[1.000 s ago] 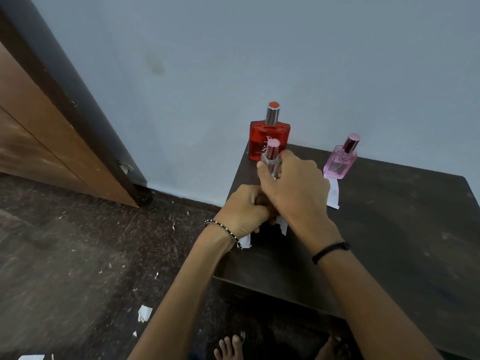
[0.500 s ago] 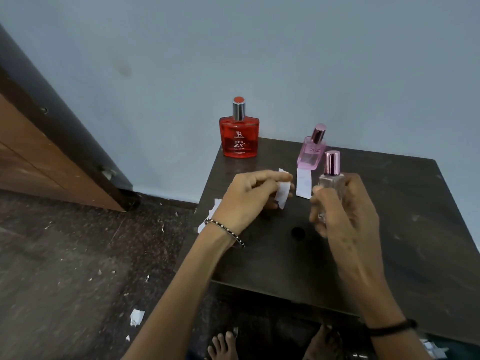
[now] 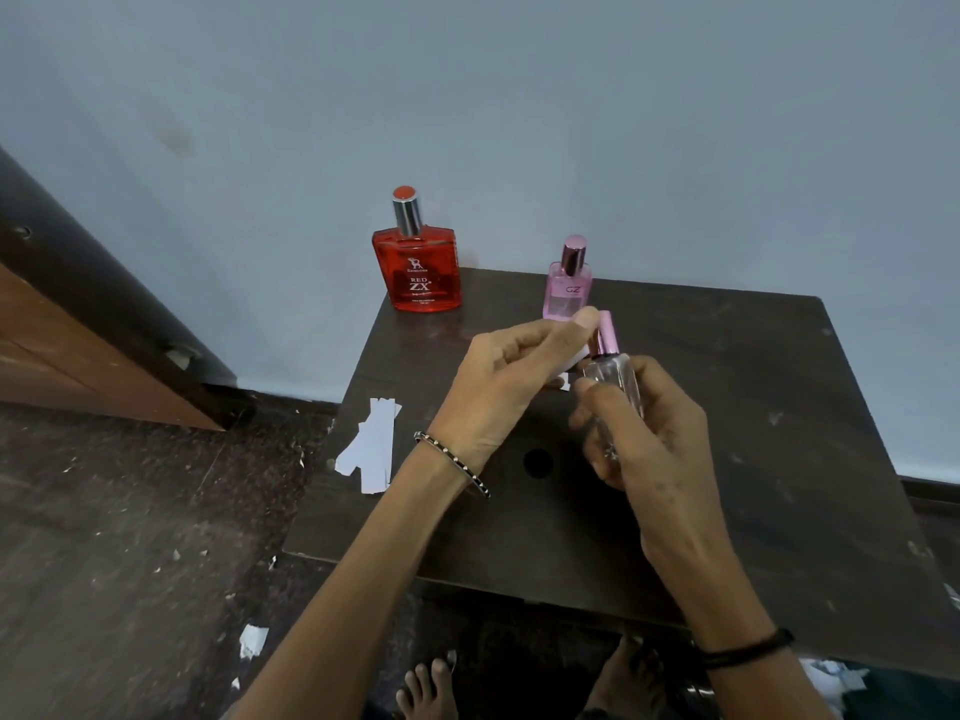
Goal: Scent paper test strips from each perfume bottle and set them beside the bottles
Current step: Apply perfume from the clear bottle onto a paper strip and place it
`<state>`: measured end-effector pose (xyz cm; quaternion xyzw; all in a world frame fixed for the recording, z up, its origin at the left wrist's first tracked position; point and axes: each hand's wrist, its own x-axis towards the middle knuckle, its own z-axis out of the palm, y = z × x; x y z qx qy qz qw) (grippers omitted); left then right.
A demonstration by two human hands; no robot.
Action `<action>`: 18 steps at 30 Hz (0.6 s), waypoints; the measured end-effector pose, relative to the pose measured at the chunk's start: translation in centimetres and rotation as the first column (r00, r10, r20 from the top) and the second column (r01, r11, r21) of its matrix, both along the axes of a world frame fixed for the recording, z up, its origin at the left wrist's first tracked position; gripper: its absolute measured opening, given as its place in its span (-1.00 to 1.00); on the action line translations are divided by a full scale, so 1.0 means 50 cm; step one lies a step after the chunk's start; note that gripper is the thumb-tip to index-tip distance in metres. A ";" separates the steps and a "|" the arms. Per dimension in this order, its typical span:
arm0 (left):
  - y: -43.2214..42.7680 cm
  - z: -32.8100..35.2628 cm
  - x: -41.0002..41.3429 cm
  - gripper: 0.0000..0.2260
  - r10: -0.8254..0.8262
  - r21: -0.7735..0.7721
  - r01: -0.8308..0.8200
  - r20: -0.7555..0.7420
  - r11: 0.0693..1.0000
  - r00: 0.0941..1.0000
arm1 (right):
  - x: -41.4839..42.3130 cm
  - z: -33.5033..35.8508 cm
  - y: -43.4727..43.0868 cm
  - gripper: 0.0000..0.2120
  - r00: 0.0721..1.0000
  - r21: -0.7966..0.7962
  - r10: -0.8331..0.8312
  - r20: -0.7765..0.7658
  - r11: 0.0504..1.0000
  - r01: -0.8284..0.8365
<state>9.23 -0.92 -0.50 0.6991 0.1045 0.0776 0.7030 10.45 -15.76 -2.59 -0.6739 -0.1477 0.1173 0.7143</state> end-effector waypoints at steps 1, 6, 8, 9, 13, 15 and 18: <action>-0.007 0.001 0.002 -0.73 -0.009 -0.003 0.009 0.007 1.000 1.000 | 0.001 -0.001 -0.002 -0.85 1.000 0.020 0.011 -0.011 1.000 -0.011; -0.023 0.001 0.011 -0.75 0.028 -0.059 -0.025 0.048 0.998 0.998 | 0.009 -0.003 -0.007 -0.78 1.000 -0.007 0.018 -0.015 1.000 -0.018; -0.027 -0.002 0.015 -0.75 0.078 -0.082 -0.074 0.050 0.994 0.996 | 0.011 -0.004 -0.010 -0.82 1.000 -0.051 0.009 0.008 0.999 -0.008; -0.028 -0.003 0.017 -0.76 0.111 -0.107 -0.106 0.045 0.989 0.993 | 0.012 -0.005 -0.012 -0.83 1.000 -0.074 0.004 0.017 0.997 -0.003; -0.018 -0.010 0.029 -0.77 0.239 -0.195 -0.235 -0.002 0.952 0.971 | 0.015 0.003 -0.017 -0.85 0.997 0.013 0.021 -0.076 1.000 -0.020; -0.014 -0.012 0.033 -0.78 0.262 -0.246 -0.258 -0.015 0.934 0.965 | 0.020 0.009 -0.019 -0.82 0.985 0.112 0.057 -0.162 0.993 -0.039; -0.020 -0.013 0.036 -0.77 0.236 -0.313 -0.236 -0.038 0.920 0.971 | 0.025 0.011 -0.018 -0.88 0.971 0.181 0.071 -0.228 0.983 -0.030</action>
